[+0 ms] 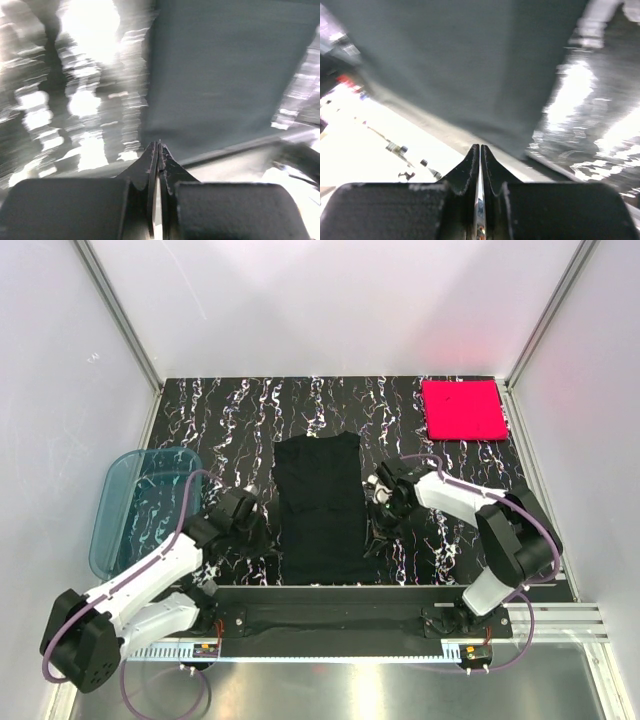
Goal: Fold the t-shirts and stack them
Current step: Fold the tshirt
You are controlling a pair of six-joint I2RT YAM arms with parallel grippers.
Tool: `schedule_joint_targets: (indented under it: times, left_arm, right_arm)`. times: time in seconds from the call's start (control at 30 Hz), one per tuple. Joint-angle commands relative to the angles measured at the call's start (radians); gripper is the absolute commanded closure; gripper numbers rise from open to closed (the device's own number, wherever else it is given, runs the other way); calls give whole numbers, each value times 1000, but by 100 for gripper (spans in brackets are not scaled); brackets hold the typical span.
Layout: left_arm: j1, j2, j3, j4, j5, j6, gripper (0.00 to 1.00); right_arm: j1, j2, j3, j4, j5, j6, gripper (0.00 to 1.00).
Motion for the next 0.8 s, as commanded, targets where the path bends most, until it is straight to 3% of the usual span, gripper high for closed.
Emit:
schedule_joint_targets:
  times: [0.0, 0.03, 0.13, 0.3, 0.5, 0.77]
  left_arm:
    - [-25, 5, -31, 285, 188, -110, 95]
    - [-33, 55, -52, 394, 242, -146, 95]
    - [-82, 148, -78, 494, 267, -195, 95]
    - [-107, 317, -96, 504, 281, -197, 97]
    - [-105, 245, -138, 262, 146, -194, 100]
    - [-107, 146, -75, 53, 11, -145, 96]
  right_arm:
    - [37, -6, 48, 1, -146, 20, 90]
    - [48, 6, 45, 39, -178, 25, 90]
    - [64, 75, 37, 74, -266, 19, 90]
    - [64, 172, -3, 88, -306, -27, 90]
    - [51, 148, -115, 65, -199, -33, 91]
    - [44, -4, -95, -60, 146, 45, 90]
